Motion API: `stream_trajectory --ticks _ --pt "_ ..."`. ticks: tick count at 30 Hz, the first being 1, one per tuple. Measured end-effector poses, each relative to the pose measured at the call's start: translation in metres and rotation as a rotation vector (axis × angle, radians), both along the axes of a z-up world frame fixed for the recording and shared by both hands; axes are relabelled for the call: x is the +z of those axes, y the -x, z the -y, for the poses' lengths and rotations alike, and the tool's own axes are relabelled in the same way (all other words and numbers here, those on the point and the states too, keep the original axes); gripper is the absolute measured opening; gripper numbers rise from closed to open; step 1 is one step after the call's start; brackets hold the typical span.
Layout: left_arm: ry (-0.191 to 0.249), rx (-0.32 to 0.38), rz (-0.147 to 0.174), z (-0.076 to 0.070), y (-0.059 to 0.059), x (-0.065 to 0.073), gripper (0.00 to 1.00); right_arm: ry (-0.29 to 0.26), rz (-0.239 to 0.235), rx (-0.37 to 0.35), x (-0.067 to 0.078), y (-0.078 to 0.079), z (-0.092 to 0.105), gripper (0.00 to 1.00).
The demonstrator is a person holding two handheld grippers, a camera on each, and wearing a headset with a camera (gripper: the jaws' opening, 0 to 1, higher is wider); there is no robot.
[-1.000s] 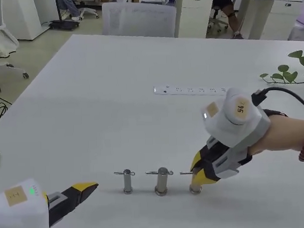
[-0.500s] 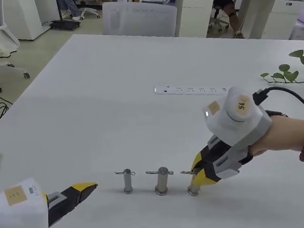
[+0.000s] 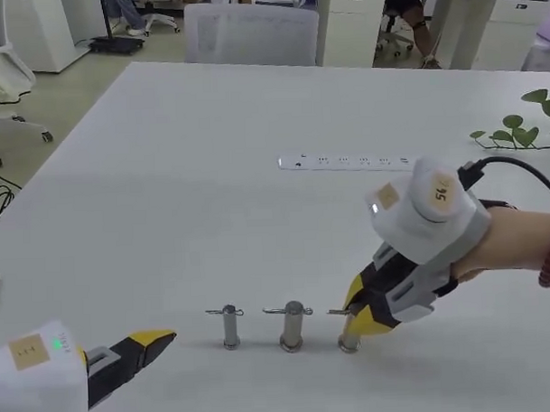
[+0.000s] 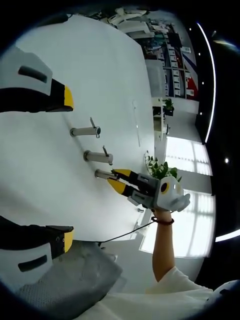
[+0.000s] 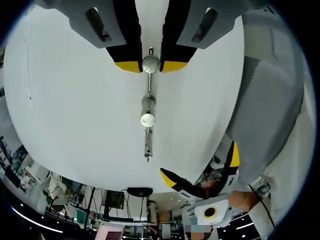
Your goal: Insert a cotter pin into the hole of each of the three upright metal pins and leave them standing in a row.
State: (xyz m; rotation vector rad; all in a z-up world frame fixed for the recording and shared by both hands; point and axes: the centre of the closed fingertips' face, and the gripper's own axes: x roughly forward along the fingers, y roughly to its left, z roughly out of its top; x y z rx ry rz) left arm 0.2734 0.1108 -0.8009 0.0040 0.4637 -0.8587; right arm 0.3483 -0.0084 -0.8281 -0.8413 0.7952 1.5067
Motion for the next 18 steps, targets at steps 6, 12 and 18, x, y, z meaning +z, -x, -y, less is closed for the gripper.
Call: stream_trajectory --ticks 6,12,18 --pt "-0.004 -0.001 0.001 -0.0004 -0.0002 -0.0004 0.95 0.001 -0.006 -0.014 -0.0007 -0.0003 -0.0004 0.15" --pt "-0.003 0.001 0.003 -0.0001 -0.0004 0.0004 0.95 -0.006 -0.014 -0.033 -0.0035 0.0 -0.0016 0.19" --pt "-0.01 0.002 0.001 -0.0023 -0.0005 0.0003 0.96 -0.014 -0.023 -0.089 0.0002 -0.0032 -0.0028 0.28"
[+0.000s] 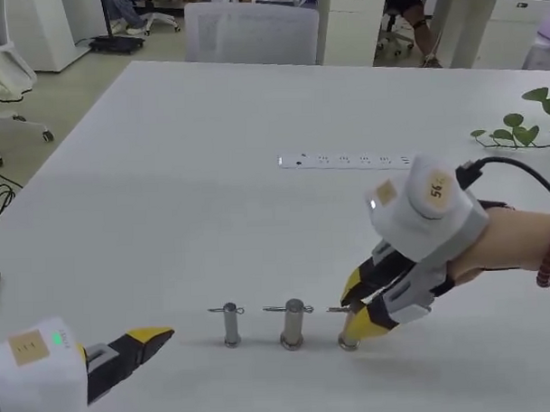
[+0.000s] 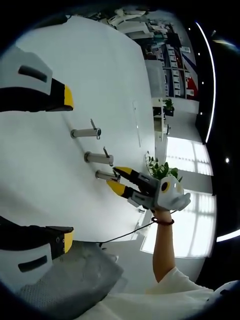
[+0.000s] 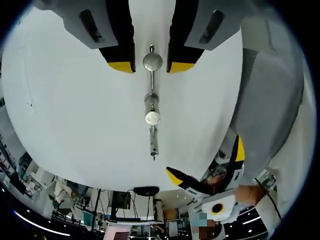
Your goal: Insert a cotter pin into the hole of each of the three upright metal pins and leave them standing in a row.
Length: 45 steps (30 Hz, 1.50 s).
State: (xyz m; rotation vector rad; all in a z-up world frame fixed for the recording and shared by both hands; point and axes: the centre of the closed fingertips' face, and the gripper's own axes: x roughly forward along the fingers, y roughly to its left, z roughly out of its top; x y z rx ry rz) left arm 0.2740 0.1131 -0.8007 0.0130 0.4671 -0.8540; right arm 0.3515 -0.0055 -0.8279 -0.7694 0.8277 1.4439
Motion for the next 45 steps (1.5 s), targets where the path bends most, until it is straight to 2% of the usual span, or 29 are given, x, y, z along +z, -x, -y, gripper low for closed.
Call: stream_trajectory --ticks 3,8,12,16,18,25,28,36,40,45 --pt "0.0 0.002 0.004 -0.001 -0.001 0.002 0.97 -0.024 -0.026 -0.077 0.005 -0.001 -0.002 0.35" --pt "-0.022 -0.001 -0.001 -0.003 -0.002 0.005 0.97 -0.061 -0.036 -0.149 0.012 0.0 -0.004 0.42" --pt "-0.006 0.014 -0.017 -0.004 -0.004 0.01 0.98 -0.094 -0.053 -0.235 0.019 0.002 -0.004 0.48" --pt "-0.006 0.019 0.001 -0.005 -0.003 0.018 0.98 -0.114 -0.039 -0.294 0.027 0.006 0.001 0.51" --pt "-0.001 0.024 0.003 -0.005 -0.003 0.021 0.98 -0.155 -0.042 -0.333 0.033 0.008 0.0 0.53" --pt "-0.004 0.035 0.016 -0.009 0.0 0.03 0.99 -0.184 -0.015 -0.39 0.044 0.02 0.01 0.62" --pt "-0.006 0.042 0.011 -0.012 0.002 0.033 0.99 -0.199 -0.003 -0.418 0.049 0.024 0.015 0.63" --pt "-0.031 0.063 -0.011 -0.021 0.01 0.034 0.99 -0.257 -0.014 -0.512 0.056 0.039 0.024 0.71" --pt "-0.038 0.074 -0.008 -0.025 0.014 0.037 0.99 -0.288 -0.003 -0.553 0.06 0.045 0.03 0.75" --pt "-0.053 0.091 -0.016 -0.029 0.017 0.039 0.99 -0.306 0.012 -0.601 0.064 0.052 0.036 0.86"
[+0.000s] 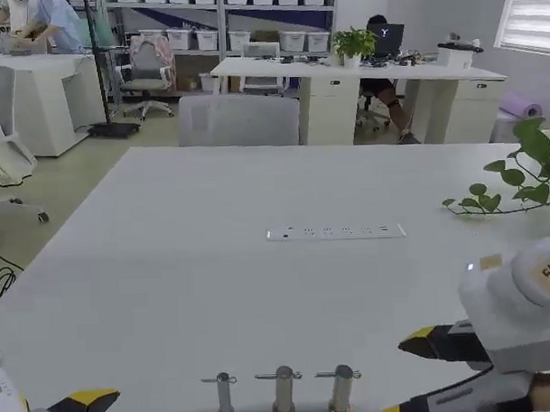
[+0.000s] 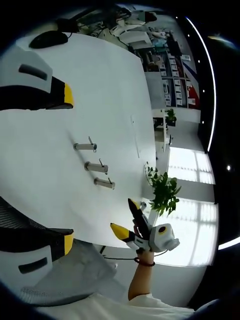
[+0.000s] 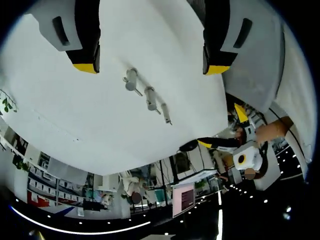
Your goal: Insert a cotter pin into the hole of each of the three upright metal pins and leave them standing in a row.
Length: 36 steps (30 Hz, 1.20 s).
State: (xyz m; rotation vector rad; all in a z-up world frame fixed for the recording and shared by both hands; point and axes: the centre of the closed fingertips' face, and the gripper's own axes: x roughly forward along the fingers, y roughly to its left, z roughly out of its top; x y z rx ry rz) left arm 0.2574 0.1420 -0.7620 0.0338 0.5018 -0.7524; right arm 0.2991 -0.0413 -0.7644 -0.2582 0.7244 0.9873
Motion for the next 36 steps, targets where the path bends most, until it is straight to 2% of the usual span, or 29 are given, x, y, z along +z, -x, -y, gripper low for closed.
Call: stream_trajectory --ticks 2,8,13,23,30,36 --pt "-0.009 0.015 -0.004 -0.003 0.001 0.0 0.99 -0.018 0.009 -0.019 0.003 0.003 0.003 0.86" --pt "0.003 0.048 0.002 -0.007 0.005 0.007 0.99 -0.042 0.023 -0.073 0.006 0.015 0.015 0.92" --pt "0.002 0.061 0.0 -0.01 0.009 0.008 0.99 -0.039 0.038 -0.106 0.005 0.023 0.024 0.99" --pt "0.009 0.085 0.002 -0.013 0.015 0.012 0.99 -0.055 0.038 -0.14 0.002 0.037 0.031 1.0" --pt "0.005 0.1 0.0 -0.016 0.019 0.012 0.99 -0.067 0.04 -0.167 0.001 0.043 0.033 1.0" --pt "0.005 0.104 -0.001 -0.018 0.021 0.011 0.99 -0.057 0.049 -0.163 -0.001 0.046 0.031 1.0"
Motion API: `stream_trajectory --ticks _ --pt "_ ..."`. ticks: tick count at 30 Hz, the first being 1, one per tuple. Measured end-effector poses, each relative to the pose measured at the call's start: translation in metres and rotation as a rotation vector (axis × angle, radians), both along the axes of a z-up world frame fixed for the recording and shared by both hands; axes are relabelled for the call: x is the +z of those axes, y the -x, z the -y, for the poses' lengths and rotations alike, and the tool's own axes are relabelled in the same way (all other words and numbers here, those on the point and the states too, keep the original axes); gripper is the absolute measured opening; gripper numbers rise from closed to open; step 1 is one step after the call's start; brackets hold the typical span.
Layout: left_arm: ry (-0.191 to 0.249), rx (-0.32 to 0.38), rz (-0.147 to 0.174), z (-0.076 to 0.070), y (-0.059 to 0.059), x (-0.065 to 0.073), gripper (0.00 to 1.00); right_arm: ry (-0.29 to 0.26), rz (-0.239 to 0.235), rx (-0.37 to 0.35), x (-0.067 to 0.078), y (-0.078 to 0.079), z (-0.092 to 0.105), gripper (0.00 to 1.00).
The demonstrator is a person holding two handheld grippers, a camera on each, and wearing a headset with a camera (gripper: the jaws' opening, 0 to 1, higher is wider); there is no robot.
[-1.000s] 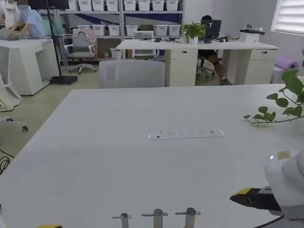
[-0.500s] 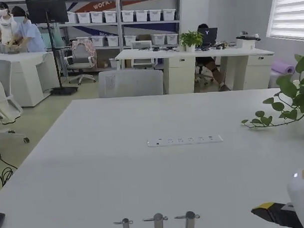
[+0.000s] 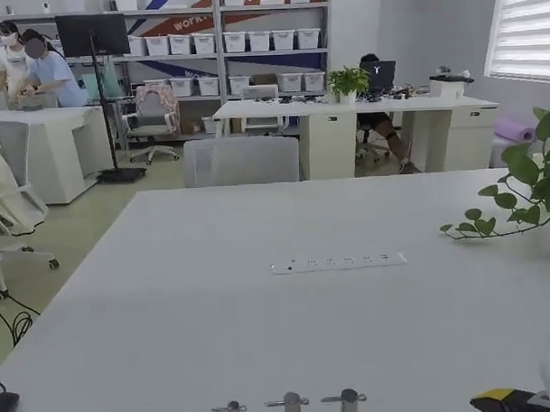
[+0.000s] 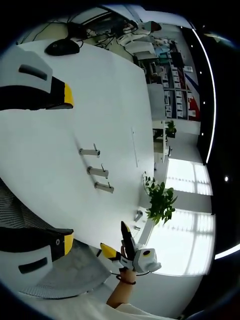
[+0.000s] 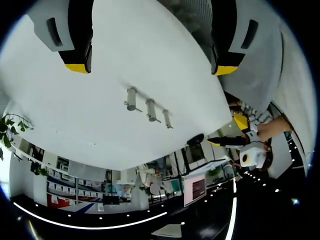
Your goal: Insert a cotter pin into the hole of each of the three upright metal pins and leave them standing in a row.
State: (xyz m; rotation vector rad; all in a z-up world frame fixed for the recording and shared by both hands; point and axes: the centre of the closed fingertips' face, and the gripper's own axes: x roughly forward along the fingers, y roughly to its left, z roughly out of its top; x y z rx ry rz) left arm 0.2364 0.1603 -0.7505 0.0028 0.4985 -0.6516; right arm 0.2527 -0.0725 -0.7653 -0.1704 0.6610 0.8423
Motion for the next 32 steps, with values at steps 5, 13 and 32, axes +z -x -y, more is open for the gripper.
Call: stream_trajectory --ticks 5,13,32 --pt "0.003 0.003 0.001 -0.0017 0.0 0.0003 0.99 -0.016 0.002 -0.006 0.0019 0.0017 -0.003 1.0" --pt "0.0 0.002 -0.013 -0.0013 0.0014 -0.0027 0.99 -0.022 0.012 -0.023 0.0008 0.003 -0.0022 0.99" --pt "-0.009 0.007 -0.017 0.0016 0.0031 -0.0028 0.98 -0.033 0.011 -0.049 -0.0019 0.0021 -0.0014 0.98"
